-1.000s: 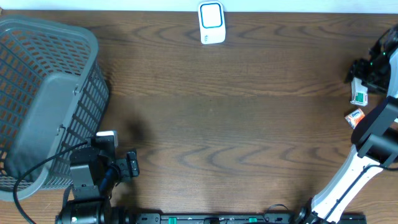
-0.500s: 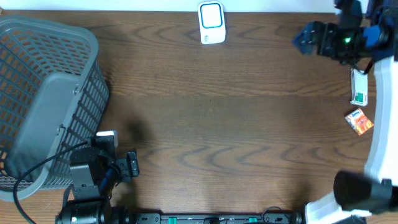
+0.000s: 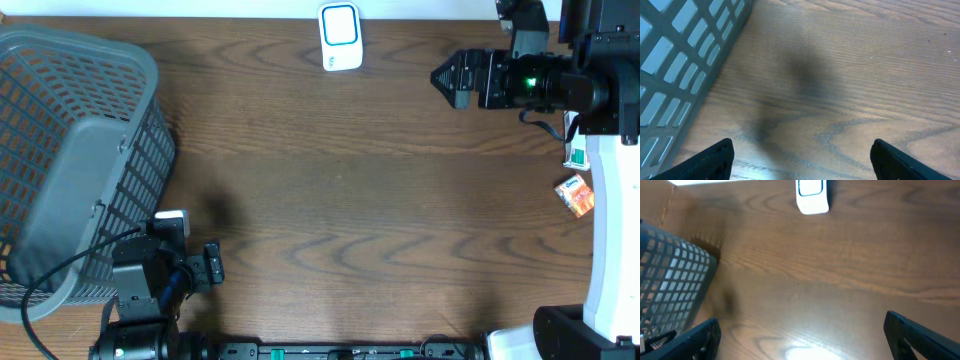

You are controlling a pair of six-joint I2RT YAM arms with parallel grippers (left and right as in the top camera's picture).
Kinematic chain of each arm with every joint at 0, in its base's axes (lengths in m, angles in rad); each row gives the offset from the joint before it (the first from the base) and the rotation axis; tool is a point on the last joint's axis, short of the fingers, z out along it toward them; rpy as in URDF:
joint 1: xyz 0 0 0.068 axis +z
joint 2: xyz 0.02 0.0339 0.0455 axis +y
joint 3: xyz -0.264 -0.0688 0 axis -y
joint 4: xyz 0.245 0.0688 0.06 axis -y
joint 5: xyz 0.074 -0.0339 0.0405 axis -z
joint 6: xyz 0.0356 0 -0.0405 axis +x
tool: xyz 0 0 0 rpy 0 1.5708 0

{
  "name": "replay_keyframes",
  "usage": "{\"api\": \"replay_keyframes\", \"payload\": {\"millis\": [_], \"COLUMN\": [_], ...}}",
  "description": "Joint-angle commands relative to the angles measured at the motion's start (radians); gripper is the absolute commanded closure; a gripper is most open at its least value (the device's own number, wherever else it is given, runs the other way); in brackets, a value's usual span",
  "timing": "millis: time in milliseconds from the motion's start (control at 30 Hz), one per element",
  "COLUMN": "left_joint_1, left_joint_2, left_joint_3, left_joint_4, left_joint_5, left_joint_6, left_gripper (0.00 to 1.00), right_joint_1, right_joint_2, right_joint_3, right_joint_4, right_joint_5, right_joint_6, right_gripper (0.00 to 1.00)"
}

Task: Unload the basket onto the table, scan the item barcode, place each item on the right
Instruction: 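Carry the white tube right and release it near the orange box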

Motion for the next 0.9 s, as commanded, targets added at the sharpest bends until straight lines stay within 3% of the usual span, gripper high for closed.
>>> {"api": "replay_keyframes", "payload": {"millis": [0, 200, 433, 867], "left_joint_1": [-0.002, -0.002, -0.002, -0.002], "left_joint_2": [-0.003, -0.003, -0.003, -0.003], "left_joint_3": [0.002, 0.002, 0.002, 0.002], "left_joint_4": [0.0, 0.0, 0.0, 0.0], "left_joint_5": [0.009, 0.009, 0.009, 0.009], "left_joint_6": [0.014, 0.014, 0.014, 0.014], "left_gripper": [0.12, 0.12, 0.12, 0.12], "right_joint_1": [0.005, 0.022, -0.011, -0.085], "right_joint_2": [-0.063, -0.217, -0.433, -0.916], "right_joint_3": [0.006, 0.005, -0.065, -0.793], "right_joint_4": [0.043, 0.161, 0.219, 0.811], "right_joint_5": [0.026, 0.098, 0.358, 0.364], "right_joint_6": [-0.003, -0.004, -0.007, 0.006], "right_gripper": [0.01, 0.01, 0.01, 0.01]}}
